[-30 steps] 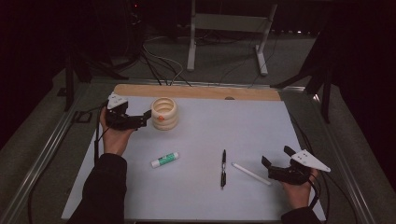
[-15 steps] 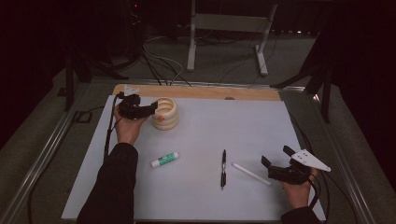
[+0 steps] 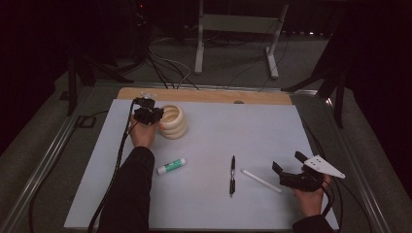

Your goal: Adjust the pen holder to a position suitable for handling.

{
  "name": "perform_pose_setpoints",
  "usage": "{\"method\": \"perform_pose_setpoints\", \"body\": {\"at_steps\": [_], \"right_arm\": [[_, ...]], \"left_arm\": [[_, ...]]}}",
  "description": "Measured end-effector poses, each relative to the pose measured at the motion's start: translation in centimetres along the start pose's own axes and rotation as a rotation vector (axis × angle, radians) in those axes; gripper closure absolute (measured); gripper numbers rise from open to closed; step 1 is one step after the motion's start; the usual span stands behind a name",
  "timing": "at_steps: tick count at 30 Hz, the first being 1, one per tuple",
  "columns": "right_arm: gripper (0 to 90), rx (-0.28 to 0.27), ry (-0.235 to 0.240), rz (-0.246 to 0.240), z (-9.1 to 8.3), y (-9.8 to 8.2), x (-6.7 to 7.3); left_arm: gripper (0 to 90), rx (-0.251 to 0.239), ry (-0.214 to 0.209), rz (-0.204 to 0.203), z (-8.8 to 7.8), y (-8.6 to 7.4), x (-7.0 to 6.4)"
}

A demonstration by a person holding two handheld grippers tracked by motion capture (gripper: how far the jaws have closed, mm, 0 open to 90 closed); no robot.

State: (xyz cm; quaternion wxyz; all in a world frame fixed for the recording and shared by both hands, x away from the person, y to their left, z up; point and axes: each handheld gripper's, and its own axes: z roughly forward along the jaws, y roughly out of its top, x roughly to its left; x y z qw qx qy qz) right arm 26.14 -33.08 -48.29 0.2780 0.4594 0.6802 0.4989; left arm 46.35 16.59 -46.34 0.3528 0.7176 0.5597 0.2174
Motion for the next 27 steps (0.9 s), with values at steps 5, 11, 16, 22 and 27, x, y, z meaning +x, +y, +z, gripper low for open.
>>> {"method": "perform_pose_setpoints", "body": {"at_steps": [5, 11, 16, 22, 27], "right_arm": [[0.2, 0.0, 0.0, 0.001, 0.0, 0.0, 0.0], [0.2, -0.002, -0.002, 0.004, 0.0, 0.0, 0.0], [0.2, 0.0, 0.0, 0.003, 0.0, 0.0, 0.0], [0.2, 0.0, 0.001, 0.004, 0.0, 0.0, 0.0], [0.2, -0.001, -0.001, 0.008, 0.0, 0.0, -0.1]], "left_arm": [[77.7, -0.02, -0.061, 0.028, -0.8, 0.1, -0.8], [77.8, -0.046, -0.127, 0.082, -2.2, 0.1, -2.6], [77.8, -0.055, -0.155, 0.118, -3.0, 0.0, -4.4], [77.8, -0.039, -0.19, 0.161, -3.1, -0.3, -6.6], [77.7, -0.016, -0.217, 0.213, -3.0, -0.7, -9.0]]}}
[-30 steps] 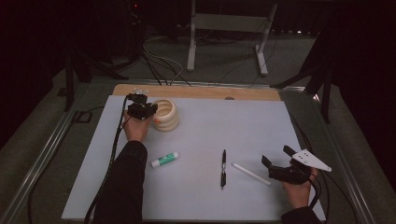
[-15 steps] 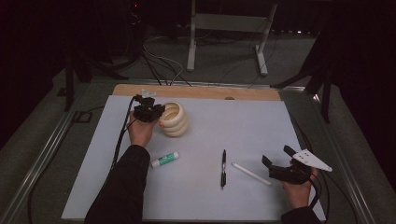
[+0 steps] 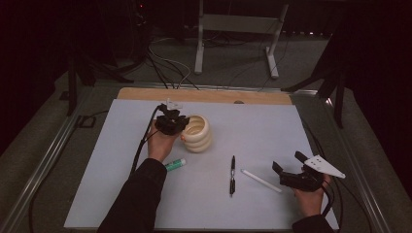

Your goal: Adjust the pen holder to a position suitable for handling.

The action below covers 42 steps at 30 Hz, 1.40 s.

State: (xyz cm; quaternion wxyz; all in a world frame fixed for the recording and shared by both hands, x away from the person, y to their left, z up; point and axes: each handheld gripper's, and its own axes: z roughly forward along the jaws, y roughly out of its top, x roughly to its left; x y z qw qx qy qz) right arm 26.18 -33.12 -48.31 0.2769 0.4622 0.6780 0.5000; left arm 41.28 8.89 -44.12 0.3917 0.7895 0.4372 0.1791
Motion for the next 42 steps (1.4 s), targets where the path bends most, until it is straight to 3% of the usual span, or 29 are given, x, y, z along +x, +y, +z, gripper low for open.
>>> {"method": "perform_pose_setpoints", "body": {"at_steps": [7, 11, 20, 27, 28, 31, 32, 33, 35, 39, 42], "right_arm": [[0.2, -0.003, 0.001, 0.003, 0.0, 0.0, 0.0], [0.2, -0.003, 0.002, 0.003, 0.0, 0.0, 0.0], [0.2, -0.006, 0.004, 0.004, 0.0, 0.0, 0.0], [0.2, -0.011, 0.008, 0.013, -0.1, 0.0, -0.1], [0.2, -0.012, 0.008, 0.014, -0.1, 0.0, -0.1], [0.2, -0.014, 0.008, 0.017, -0.1, 0.0, -0.2], [0.2, -0.014, 0.008, 0.017, -0.1, 0.0, -0.2], [0.2, -0.014, 0.008, 0.017, -0.1, 0.0, -0.2], [0.2, -0.015, 0.009, 0.014, 0.0, 0.0, -0.2], [0.2, -0.022, 0.006, 0.022, 0.0, 0.1, -0.5], [0.2, -0.021, 0.0, 0.004, 0.2, 0.2, -0.6]], "left_arm": [[77.7, 0.013, -0.032, 0.041, 0.5, -0.2, -1.7], [77.6, 0.034, -0.011, 0.074, 0.9, -0.4, -2.3], [77.3, 0.053, -0.025, 0.08, 1.9, -0.7, -2.9], [74.7, 0.03, -0.056, 0.051, 2.5, -0.7, -3.1], [71.5, 0.02, -0.061, 0.046, 2.5, -0.6, -3.1], [49.7, -0.026, -0.088, 0.016, 2.3, -0.5, -2.9], [41.7, -0.026, -0.088, 0.016, 2.3, -0.5, -2.9], [41.7, -0.058, -0.079, 0.009, 1.9, -0.4, -2.8], [22.8, -0.086, -0.08, -0.006, 1.6, -0.3, -2.7], [0.5, -0.104, -0.079, -0.007, 0.9, -0.1, -2.2], [0.0, -0.134, -0.063, -0.004, 0.3, -0.2, -1.8]]}}
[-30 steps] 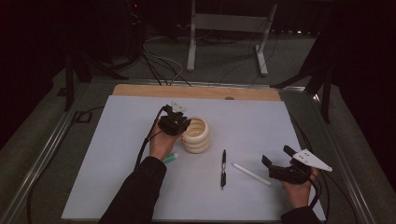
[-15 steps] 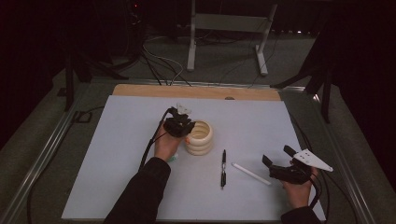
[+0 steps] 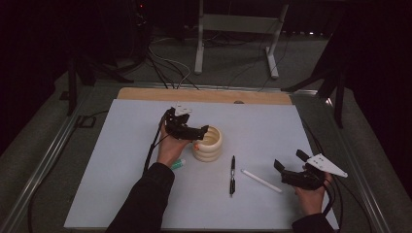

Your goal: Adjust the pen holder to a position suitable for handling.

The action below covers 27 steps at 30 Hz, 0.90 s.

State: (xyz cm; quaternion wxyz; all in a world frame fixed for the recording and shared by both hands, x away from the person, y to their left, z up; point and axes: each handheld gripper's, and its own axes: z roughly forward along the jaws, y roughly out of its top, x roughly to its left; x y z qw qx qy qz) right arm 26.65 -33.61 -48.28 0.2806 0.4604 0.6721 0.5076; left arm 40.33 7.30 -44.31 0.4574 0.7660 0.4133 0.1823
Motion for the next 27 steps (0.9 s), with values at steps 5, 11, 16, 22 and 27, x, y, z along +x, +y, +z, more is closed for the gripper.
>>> {"method": "perform_pose_setpoints", "body": {"at_steps": [5, 11, 16, 22, 27], "right_arm": [[0.2, 0.012, -0.017, -0.019, 0.4, 0.0, -0.4], [0.2, 0.007, -0.008, -0.02, 0.3, 0.0, -0.1], [0.2, 0.006, -0.005, -0.021, 0.3, 0.0, -0.1], [0.2, 0.003, -0.003, -0.013, 0.3, -0.1, -0.2], [0.2, 0.003, -0.002, -0.009, 0.2, 0.0, -0.1]], "left_arm": [[0.0, -0.032, -0.028, 0.003, -1.2, 0.0, 0.6], [0.0, -0.043, -0.038, 0.029, -2.7, 0.2, 1.0], [0.0, -0.051, -0.035, 0.039, -4.4, 0.2, 1.4], [0.0, -0.077, -0.023, 0.046, -6.3, 0.1, 2.1], [0.0, -0.087, -0.011, 0.037, -7.4, -0.4, 2.9]]}}
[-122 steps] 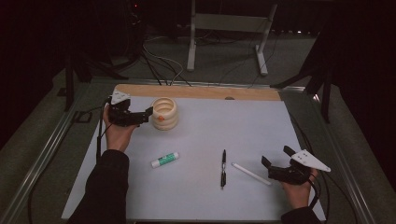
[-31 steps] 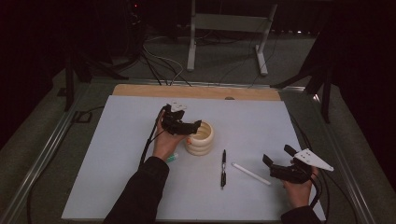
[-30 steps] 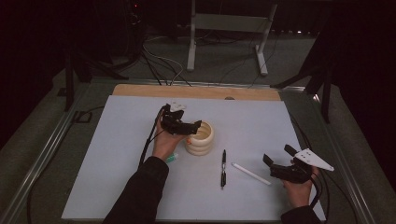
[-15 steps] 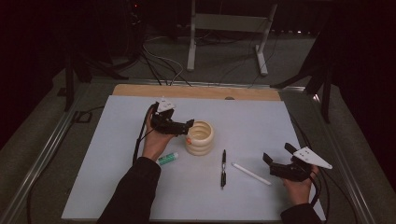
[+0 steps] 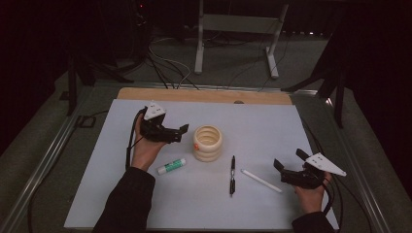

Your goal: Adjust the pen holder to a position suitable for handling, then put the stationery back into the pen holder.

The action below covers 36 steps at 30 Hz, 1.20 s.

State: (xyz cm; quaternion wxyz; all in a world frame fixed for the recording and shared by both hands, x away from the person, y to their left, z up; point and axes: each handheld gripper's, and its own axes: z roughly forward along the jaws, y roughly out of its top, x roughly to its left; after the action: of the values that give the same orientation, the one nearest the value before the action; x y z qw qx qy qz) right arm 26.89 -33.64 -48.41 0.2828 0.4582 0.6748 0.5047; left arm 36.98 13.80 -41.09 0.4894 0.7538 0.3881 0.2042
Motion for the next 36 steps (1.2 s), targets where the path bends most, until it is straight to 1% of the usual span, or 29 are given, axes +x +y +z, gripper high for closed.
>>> {"method": "perform_pose_setpoints", "body": {"at_steps": [3, 7, 9, 11, 13, 15, 18, 21, 25, 28, 30, 33, 36], "right_arm": [[0.2, -0.008, 0.001, 0.0, 0.0, 0.0, 0.0], [0.2, -0.011, 0.003, 0.01, -0.1, 0.0, -0.1], [0.2, -0.013, 0.004, 0.009, -0.1, 0.0, -0.1], [0.2, -0.016, 0.006, 0.013, -0.1, 0.0, -0.1], [0.2, -0.014, 0.006, 0.01, -0.1, 0.0, -0.1], [0.2, -0.015, 0.007, 0.011, -0.1, 0.0, -0.1], [0.2, -0.019, 0.008, 0.012, -0.2, 0.0, 0.0], [0.2, -0.018, 0.013, 0.019, -0.1, 0.0, -0.1], [0.2, -0.02, 0.013, 0.015, -0.1, 0.0, 0.0], [0.2, -0.021, 0.012, 0.016, -0.2, 0.0, 0.0], [0.2, -0.02, 0.012, 0.014, -0.1, 0.0, -0.1], [0.2, -0.018, 0.015, 0.014, -0.1, 0.0, 0.0], [0.2, -0.019, 0.015, 0.012, -0.1, 0.0, 0.1]], "left_arm": [[0.0, 0.005, -0.002, -0.003, -0.5, -0.5, 0.4], [0.0, 0.013, -0.015, 0.007, -1.1, -1.4, 0.7], [0.0, 0.026, -0.018, 0.015, -1.3, -2.0, 0.8], [0.0, 0.026, -0.03, 0.01, -1.5, -2.5, 1.0], [0.0, 0.033, -0.033, 0.001, -1.6, -2.9, 1.1], [0.0, 0.04, -0.031, 0.002, -1.7, -3.4, 1.1], [0.0, 0.059, -0.03, 0.016, -1.9, -4.1, 1.1], [0.0, 0.075, -0.039, 0.026, -2.1, -4.9, 1.2], [0.0, 0.099, -0.043, 0.038, -2.2, -6.0, 1.1], [0.0, 0.13, -0.04, 0.063, -2.3, -6.9, 0.9], [0.0, 0.139, -0.052, 0.059, -2.4, -7.3, 0.9], [1.3, 0.152, -0.07, 0.041, -2.4, -8.0, 0.9], [1.4, 0.166, -0.074, 0.046, -2.4, -8.4, 0.7]]}}
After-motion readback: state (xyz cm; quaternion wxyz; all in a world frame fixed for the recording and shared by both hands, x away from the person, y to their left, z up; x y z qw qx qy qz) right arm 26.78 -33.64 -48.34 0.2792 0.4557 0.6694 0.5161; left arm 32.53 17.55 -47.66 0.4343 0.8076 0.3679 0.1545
